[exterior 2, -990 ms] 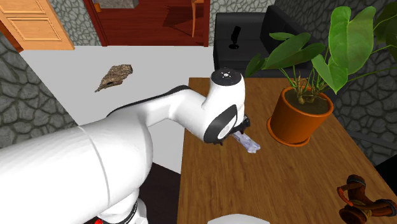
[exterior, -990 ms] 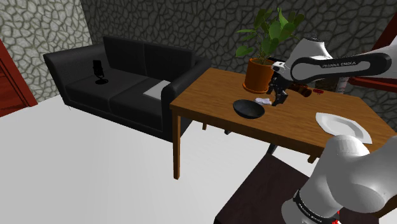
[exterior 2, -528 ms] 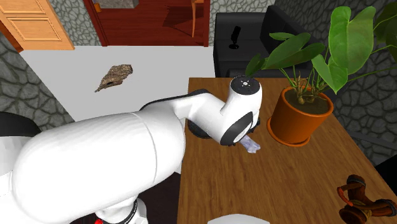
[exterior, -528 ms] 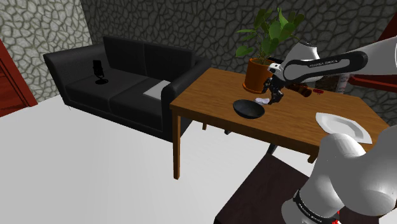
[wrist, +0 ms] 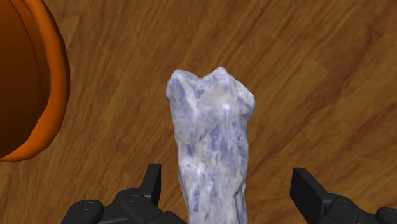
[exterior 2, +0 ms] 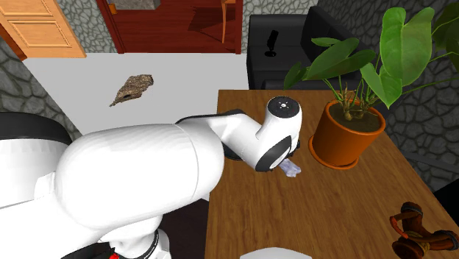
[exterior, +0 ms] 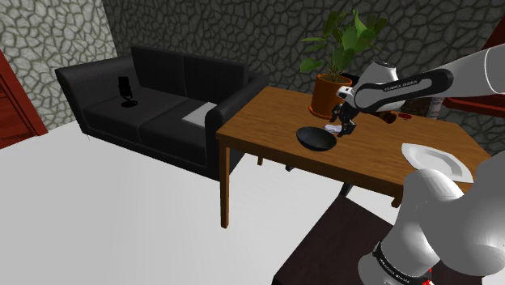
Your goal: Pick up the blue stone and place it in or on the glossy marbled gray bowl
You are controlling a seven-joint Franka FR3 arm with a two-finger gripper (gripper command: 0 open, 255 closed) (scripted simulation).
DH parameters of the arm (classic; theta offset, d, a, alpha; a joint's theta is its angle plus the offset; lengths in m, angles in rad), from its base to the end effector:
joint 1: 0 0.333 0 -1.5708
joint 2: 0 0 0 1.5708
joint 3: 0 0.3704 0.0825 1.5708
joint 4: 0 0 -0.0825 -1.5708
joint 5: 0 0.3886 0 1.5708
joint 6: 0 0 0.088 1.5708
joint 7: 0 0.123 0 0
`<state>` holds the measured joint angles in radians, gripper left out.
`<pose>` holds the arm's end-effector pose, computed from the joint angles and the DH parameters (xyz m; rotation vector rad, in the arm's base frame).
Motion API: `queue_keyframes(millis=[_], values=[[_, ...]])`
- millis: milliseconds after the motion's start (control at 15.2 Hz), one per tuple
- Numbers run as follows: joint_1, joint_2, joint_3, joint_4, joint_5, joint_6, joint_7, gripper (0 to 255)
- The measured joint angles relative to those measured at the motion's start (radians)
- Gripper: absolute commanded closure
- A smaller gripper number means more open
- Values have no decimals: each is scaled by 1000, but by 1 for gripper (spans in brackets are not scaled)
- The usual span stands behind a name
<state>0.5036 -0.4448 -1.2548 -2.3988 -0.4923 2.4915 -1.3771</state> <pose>0.3450 -0.3592 0.4232 2.5752 1.3336 0.3099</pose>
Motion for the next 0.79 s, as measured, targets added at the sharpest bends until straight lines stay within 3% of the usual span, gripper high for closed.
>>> queue_keyframes(millis=[198, 264, 792], values=[[1, 1, -1, 0, 0, 1, 0, 0], [1, 1, -1, 0, 0, 1, 0, 255], [1, 0, 0, 1, 0, 2, 0, 255]])
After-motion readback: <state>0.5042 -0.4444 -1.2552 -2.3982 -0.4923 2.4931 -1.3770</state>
